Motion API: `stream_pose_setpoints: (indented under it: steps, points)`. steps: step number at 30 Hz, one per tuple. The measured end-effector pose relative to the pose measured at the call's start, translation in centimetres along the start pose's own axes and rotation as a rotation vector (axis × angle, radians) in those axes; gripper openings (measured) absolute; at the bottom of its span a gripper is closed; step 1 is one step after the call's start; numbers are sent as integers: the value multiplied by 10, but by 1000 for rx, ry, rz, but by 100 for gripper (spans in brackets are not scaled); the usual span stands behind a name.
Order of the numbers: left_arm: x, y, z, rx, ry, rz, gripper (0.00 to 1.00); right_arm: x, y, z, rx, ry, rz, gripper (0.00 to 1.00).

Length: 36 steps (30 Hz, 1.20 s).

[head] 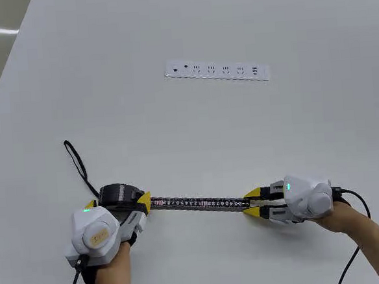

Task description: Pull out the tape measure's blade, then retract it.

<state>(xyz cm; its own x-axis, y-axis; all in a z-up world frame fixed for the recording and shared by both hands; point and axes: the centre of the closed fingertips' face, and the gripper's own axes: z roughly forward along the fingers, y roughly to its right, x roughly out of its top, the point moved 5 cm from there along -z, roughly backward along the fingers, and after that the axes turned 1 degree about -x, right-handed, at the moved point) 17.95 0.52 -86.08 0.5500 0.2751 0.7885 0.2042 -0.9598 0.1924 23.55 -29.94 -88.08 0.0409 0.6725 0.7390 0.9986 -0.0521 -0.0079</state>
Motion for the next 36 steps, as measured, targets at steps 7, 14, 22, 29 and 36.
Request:
stream_pose_setpoints:
  steps: [7, 14, 22, 29, 36]
  points:
    - [-2, 0, 1, 13, 4, -27, 68, -1, 0, 0, -2, -1, 1, 13]
    - [2, 1, -1, 18, 34, -45, 66, -1, 0, 0, -4, -2, 2, 13]
    - [1, 1, 0, 20, 33, -80, 65, -1, 0, 0, -8, -2, 2, 13]
    - [-2, 4, 3, 21, 22, -89, 64, 0, 0, 0, -11, 0, 7, 13]
    - [-3, 3, 4, 27, 15, -50, 65, -1, 0, 0, -14, 3, 13, 13]
